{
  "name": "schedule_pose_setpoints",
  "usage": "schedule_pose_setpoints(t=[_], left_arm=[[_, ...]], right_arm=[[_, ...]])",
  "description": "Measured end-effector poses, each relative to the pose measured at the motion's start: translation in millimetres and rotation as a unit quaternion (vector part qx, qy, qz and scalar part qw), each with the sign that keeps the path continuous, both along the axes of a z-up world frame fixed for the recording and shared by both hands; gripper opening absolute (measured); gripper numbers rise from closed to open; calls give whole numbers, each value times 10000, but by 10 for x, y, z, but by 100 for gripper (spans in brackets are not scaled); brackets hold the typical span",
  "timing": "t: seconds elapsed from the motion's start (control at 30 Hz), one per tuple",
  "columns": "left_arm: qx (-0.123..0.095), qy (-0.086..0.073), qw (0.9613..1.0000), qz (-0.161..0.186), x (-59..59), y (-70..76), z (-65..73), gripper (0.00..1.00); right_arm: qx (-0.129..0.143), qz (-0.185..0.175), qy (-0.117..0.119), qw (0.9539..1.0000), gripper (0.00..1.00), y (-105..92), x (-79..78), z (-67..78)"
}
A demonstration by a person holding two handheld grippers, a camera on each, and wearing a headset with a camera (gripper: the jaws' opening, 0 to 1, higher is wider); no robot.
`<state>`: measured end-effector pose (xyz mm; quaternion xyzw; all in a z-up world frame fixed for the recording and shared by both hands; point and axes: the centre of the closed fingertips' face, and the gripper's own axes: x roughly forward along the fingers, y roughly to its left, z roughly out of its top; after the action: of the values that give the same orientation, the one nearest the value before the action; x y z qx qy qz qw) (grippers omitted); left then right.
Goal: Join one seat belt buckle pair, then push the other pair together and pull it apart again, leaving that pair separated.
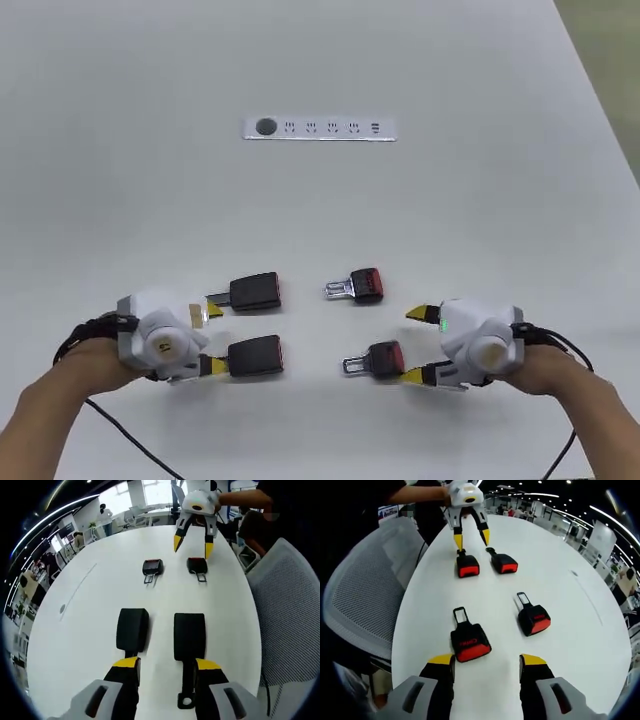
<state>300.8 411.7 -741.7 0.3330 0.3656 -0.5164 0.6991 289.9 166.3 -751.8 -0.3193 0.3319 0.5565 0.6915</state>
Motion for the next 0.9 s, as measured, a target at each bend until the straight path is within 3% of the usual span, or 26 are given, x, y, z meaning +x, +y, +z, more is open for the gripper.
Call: schedule_pose_setpoints(t=[0.2, 0.9], left_arm=[[-118, -40, 9999, 96, 147, -23, 61, 44], [6, -65, 9999, 77, 416, -25, 84, 45]], right_arm=[[-23, 2, 17, 10000, 49, -16, 102, 59], [-41, 110, -27, 9999, 51, -48, 353, 61]])
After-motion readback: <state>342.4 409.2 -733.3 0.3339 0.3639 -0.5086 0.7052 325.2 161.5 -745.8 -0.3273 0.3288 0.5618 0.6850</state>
